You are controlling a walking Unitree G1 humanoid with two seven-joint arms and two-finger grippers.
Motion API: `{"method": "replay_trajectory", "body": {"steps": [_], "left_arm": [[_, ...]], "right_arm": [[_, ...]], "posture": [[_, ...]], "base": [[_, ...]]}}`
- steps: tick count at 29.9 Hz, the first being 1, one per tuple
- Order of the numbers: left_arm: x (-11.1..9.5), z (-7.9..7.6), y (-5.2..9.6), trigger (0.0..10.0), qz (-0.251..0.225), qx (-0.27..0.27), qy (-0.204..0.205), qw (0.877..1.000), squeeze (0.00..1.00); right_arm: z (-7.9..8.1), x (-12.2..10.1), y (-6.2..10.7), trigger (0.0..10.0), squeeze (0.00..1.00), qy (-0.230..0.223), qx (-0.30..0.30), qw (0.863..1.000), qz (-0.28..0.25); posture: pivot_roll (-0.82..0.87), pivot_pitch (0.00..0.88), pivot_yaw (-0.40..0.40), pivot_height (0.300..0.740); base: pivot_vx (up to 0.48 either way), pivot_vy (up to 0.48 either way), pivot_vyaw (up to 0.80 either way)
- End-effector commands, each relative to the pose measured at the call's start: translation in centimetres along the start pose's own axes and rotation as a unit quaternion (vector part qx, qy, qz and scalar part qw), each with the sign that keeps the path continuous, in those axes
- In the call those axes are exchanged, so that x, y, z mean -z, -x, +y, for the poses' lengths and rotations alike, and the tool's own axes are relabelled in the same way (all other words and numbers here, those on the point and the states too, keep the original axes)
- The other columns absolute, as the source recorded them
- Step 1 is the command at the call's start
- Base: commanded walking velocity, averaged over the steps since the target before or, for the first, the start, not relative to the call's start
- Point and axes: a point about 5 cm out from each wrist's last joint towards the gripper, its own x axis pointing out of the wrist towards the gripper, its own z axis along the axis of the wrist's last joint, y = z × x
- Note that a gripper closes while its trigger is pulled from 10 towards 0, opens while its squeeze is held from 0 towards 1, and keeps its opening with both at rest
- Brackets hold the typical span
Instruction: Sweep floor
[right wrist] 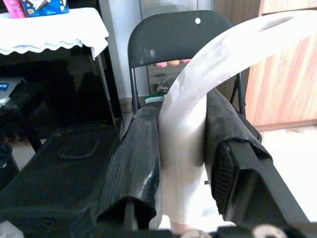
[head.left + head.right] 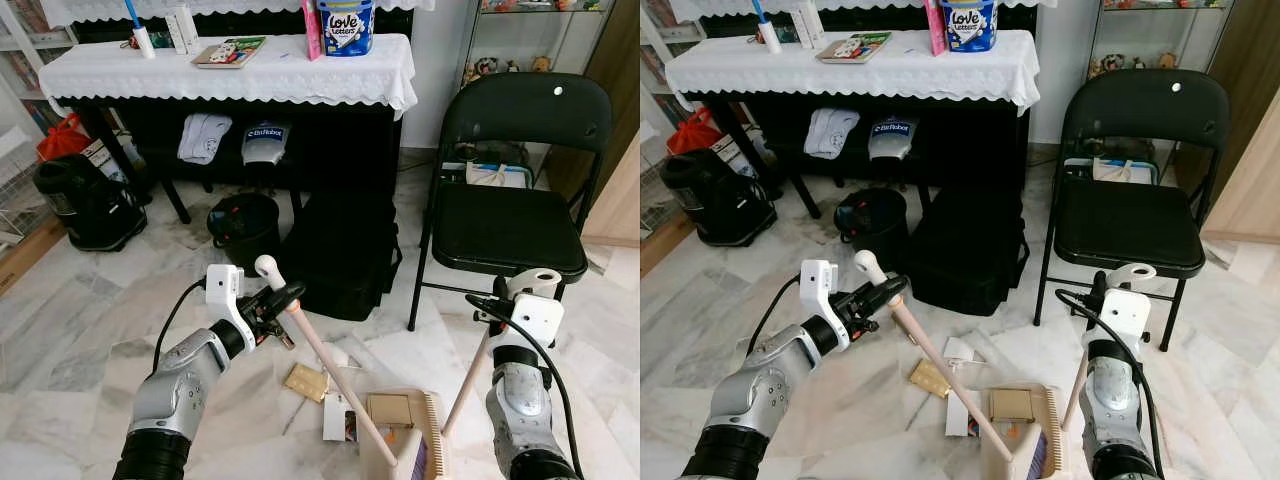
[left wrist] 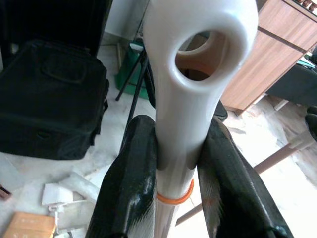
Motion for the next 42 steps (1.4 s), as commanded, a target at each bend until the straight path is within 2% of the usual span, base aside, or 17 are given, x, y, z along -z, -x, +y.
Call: {"method": "replay_trajectory", "body": {"steps": [1,5,7,15,16,17,18,20,24,34,42], "left_arm": [[-1.0,0.3,0.1,10.0,-0.019,0.003,-0.007,1.0,0.0],[-1.3,0.5,0.2,10.0,-0.023,0.001,-0.011,1.0,0.0],[-1.7,1.0,0.3,10.0,-0.031,-0.004,-0.017,0.999,0.0],[-2.8,1.5,0.3,10.0,-0.047,-0.014,-0.033,0.998,0.0],[-3.9,1.7,0.5,10.0,-0.061,-0.023,-0.053,0.996,0.0],[-3.9,1.7,0.5,10.0,-0.061,-0.023,-0.053,0.996,0.0],[-5.3,1.8,0.6,10.0,-0.084,-0.035,-0.082,0.992,0.0],[-5.9,1.8,0.7,10.0,-0.094,-0.04,-0.094,0.99,0.0],[-9.3,1.4,1.0,10.0,-0.138,-0.048,-0.154,0.977,0.0],[-10.1,1.7,0.8,10.0,-0.161,-0.07,-0.164,0.971,0.0],[-8.3,1.0,0.0,10.0,-0.141,-0.053,-0.145,0.978,0.0]], "right_arm": [[0.3,-1.0,-0.6,10.0,0.0,-0.017,0.003,1.0,-0.022],[0.0,-1.3,-0.5,10.0,0.0,-0.028,0.013,0.999,-0.031],[-0.8,-1.7,-0.4,10.0,0.0,-0.039,0.023,0.998,-0.047],[-0.9,-1.7,-0.2,10.0,0.0,-0.042,0.026,0.998,-0.047],[-0.9,-1.8,-0.4,10.0,0.0,-0.044,0.028,0.998,-0.047],[-0.9,-1.8,-0.4,10.0,0.0,-0.044,0.028,0.998,-0.047],[-0.9,-1.9,-0.7,10.0,0.0,-0.045,0.029,0.997,-0.048],[-0.9,-2.0,-0.8,10.0,0.0,-0.045,0.03,0.997,-0.048],[-1.0,-2.4,-1.3,10.0,0.0,-0.045,0.029,0.997,-0.053],[-1.3,-2.6,-1.3,10.0,0.0,-0.046,0.025,0.997,-0.055],[-1.6,-3.3,-2.0,10.0,0.0,-0.044,0.027,0.997,-0.064]], "posture": [[0.01,0.0,0.089,0.74],[0.01,0.0,0.086,0.74],[0.01,0.0,0.079,0.74],[0.01,0.0,0.068,0.74],[0.0,0.0,0.067,0.74],[0.0,0.0,0.067,0.74],[0.0,0.0,0.063,0.74],[0.0,0.0,0.063,0.74],[0.01,0.0,0.056,0.74],[-0.01,0.0,0.056,0.74],[-0.01,0.0,0.049,0.74]], "base": [[0.0,0.0,0.0],[0.0,0.0,0.0],[0.0,0.0,0.0],[0.0,0.0,0.0],[0.0,0.0,0.0],[0.0,0.0,0.0],[0.0,0.0,0.0],[0.0,0.0,0.0],[0.0,0.0,0.0],[0.0,0.0,0.0],[0.0,0.0,0.0]]}}
